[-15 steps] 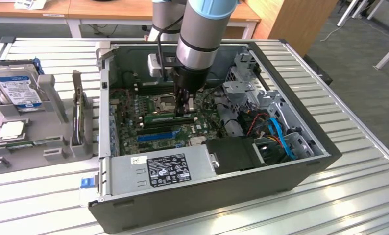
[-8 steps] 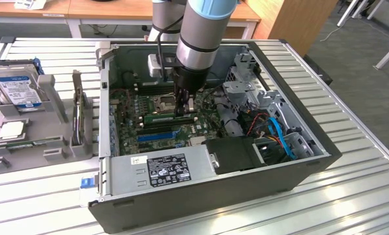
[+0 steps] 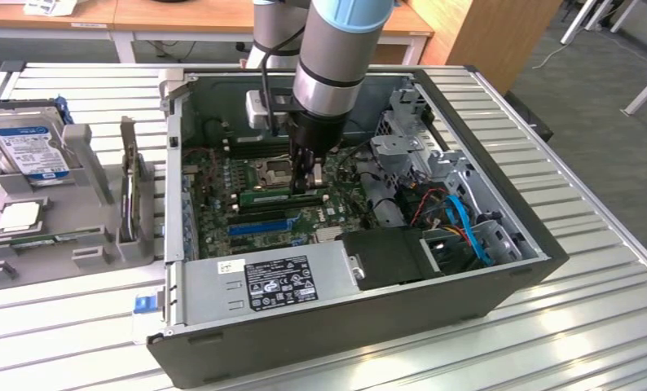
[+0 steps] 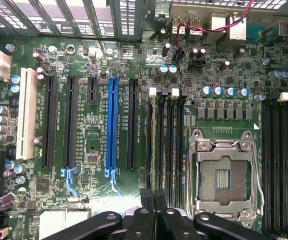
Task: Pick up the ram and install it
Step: 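Insert the ram into the slot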
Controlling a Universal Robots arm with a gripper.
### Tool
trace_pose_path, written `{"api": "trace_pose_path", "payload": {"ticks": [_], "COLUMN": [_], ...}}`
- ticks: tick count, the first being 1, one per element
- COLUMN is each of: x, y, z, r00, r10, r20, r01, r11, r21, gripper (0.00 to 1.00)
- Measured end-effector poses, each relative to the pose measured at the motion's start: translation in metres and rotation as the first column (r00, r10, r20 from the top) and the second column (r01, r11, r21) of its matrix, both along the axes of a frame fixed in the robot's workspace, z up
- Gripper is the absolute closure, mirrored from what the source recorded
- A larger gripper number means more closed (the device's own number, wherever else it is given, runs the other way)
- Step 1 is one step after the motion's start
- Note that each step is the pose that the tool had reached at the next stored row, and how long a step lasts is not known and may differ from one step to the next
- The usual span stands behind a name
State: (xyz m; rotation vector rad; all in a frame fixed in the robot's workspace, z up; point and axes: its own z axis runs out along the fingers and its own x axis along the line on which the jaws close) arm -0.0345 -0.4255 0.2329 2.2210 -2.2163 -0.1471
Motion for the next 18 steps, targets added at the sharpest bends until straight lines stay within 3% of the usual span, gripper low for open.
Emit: {"api": "trace_pose_path", "payload": {"ticks": [18], "x": [0.0000], "y": [0.0000], "z": [0.0052], "r00": [1.0000], "r10": [0.000], "r20": [0.0022], "r01": [0.000], "r11": [1.0000], "r21": [0.0005], "gripper": [0.88]}}
